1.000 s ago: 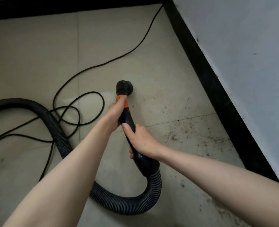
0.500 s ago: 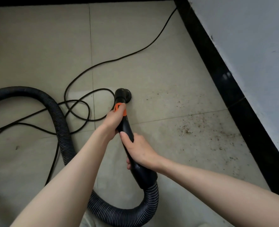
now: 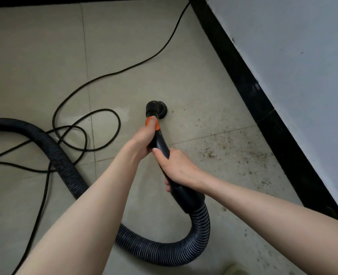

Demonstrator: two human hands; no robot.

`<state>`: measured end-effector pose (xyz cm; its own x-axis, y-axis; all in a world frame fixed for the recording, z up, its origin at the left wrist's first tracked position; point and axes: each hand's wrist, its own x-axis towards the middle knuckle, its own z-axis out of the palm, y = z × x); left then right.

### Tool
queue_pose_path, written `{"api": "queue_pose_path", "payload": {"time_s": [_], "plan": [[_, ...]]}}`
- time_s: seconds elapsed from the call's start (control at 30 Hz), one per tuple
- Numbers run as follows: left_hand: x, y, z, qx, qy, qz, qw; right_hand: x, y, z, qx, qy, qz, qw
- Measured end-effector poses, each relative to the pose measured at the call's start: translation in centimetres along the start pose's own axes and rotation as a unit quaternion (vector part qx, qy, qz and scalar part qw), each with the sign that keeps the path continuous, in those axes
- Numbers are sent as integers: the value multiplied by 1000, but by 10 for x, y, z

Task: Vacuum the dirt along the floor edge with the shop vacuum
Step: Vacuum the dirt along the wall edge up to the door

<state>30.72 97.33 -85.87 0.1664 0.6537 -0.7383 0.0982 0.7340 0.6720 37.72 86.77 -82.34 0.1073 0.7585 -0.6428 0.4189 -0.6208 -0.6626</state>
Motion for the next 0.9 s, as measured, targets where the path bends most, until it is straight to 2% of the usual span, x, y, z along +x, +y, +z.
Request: {"api": "queue_pose_path", "payload": {"time_s": [0.27, 0.63, 0.73, 0.9], "plan": [[-11, -27, 0, 33, 92, 21, 995, -16, 11, 8, 7, -37, 2, 999], [10, -7, 43, 24, -1, 10, 1000, -9, 10, -37, 52, 15, 33, 998], [13, -2, 53, 67, -13, 34, 997, -3, 11, -50, 77, 22, 34, 996], [14, 7, 70, 114, -35, 52, 992, 6, 18, -66, 38, 40, 36, 998]]}}
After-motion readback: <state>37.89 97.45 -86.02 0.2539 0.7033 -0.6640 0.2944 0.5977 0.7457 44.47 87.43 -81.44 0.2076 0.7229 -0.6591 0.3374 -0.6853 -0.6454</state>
